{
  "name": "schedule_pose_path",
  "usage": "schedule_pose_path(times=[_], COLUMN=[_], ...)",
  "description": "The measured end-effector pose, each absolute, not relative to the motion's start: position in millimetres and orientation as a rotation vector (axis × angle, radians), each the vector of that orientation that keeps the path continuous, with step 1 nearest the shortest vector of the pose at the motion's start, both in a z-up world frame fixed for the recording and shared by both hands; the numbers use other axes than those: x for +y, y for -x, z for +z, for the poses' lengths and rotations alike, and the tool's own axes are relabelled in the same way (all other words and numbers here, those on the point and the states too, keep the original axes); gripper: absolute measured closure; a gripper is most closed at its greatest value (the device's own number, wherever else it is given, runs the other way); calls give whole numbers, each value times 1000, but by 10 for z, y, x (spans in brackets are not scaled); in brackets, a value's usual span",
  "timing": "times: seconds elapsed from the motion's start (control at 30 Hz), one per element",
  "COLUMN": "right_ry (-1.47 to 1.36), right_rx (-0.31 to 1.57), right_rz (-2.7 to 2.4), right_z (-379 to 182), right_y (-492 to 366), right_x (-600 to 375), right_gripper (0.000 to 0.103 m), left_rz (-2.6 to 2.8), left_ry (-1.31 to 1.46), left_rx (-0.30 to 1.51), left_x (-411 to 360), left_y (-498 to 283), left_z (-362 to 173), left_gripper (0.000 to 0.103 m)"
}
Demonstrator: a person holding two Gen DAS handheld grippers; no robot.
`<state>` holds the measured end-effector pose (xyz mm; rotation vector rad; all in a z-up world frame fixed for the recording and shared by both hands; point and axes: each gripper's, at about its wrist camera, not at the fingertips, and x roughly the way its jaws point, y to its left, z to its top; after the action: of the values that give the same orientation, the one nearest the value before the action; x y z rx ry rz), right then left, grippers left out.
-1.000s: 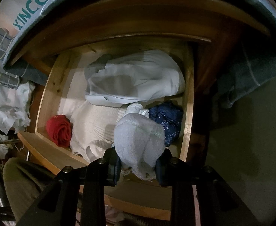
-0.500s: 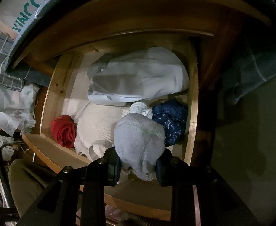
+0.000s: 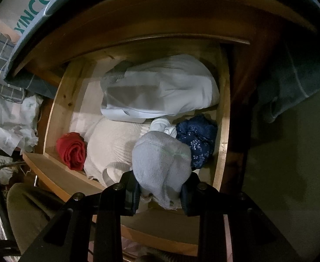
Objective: Take underwear out of drawer
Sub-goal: 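Carry beige cloth into the box with the left tool while right tool holds grey sock, then carry the grey sock into the box with the right tool while left tool returns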
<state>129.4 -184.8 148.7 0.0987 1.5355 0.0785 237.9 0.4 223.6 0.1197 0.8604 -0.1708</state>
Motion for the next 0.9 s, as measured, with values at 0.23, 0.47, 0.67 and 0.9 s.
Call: schedule_pose_path(times=[0.23, 0.47, 0.67, 0.9], right_ry=[-50, -54, -53, -3], right_rx=[1526, 1466, 1447, 1395], right_rz=[67, 65, 72, 89], right_z=[1504, 1618, 1770, 2163], right_y=[-1295, -1257, -1285, -1403], right_x=[-1798, -1806, -1793, -1706], right_gripper=[76, 76, 76, 76], left_rz=[-187, -183, -168, -143], left_ry=[-169, -195, -224, -119], left_rx=[774, 781, 871, 1022], left_x=[30, 169, 308, 465], left_y=[-1920, -1462, -1129, -911], left_z=[2438, 2200, 1574, 778], left_gripper=[42, 40, 39, 39])
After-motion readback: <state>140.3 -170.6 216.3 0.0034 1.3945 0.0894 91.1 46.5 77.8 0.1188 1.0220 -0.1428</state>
